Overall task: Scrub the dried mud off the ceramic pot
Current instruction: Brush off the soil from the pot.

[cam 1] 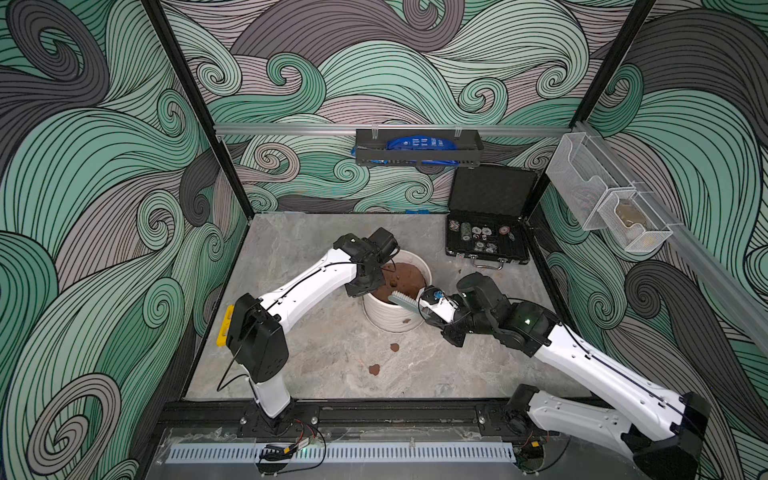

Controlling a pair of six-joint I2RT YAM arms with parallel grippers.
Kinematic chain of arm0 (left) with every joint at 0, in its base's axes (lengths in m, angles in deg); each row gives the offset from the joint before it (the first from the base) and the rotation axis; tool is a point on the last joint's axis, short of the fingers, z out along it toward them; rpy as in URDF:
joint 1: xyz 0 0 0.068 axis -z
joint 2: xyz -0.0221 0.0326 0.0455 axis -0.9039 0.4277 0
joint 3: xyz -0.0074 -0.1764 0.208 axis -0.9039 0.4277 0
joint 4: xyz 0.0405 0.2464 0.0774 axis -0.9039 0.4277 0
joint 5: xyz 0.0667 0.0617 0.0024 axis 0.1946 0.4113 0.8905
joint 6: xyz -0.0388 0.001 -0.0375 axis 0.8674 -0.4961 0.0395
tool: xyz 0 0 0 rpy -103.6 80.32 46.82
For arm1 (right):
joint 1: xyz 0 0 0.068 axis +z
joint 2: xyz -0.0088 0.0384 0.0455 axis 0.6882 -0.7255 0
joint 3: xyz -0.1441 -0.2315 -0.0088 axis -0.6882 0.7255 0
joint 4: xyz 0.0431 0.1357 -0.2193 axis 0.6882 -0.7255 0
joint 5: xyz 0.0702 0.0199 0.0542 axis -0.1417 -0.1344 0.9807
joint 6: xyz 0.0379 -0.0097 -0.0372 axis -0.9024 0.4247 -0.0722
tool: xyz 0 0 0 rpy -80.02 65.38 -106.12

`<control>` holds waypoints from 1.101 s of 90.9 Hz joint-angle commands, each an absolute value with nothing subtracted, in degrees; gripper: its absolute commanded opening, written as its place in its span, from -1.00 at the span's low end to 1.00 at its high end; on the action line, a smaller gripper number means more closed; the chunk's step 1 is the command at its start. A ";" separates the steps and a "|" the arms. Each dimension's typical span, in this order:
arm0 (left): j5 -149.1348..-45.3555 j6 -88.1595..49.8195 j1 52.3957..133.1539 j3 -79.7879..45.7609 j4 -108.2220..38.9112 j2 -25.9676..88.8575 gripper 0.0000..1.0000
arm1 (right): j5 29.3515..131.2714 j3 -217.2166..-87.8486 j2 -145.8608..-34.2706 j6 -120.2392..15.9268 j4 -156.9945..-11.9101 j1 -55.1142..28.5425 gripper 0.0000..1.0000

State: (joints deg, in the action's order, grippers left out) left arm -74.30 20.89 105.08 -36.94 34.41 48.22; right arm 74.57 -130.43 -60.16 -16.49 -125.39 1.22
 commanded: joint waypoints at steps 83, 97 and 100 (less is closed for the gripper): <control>-78.48 -11.03 100.74 -45.97 30.36 59.40 -0.98 | 63.43 -127.85 -68.38 -14.54 -125.22 7.93 -1.00; -78.75 -11.84 100.46 -46.01 29.91 59.62 -0.98 | 62.47 -127.55 -70.77 -15.24 -125.65 7.98 -1.00; -79.04 -12.01 100.39 -46.03 29.80 59.77 -0.98 | 61.77 -127.70 -71.49 -15.80 -125.66 7.93 -1.00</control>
State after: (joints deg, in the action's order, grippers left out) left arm -76.59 -8.82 100.82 -46.21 32.11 56.09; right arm 63.86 -128.25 -70.06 -14.37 -125.02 7.71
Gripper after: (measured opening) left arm 0.136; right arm 0.071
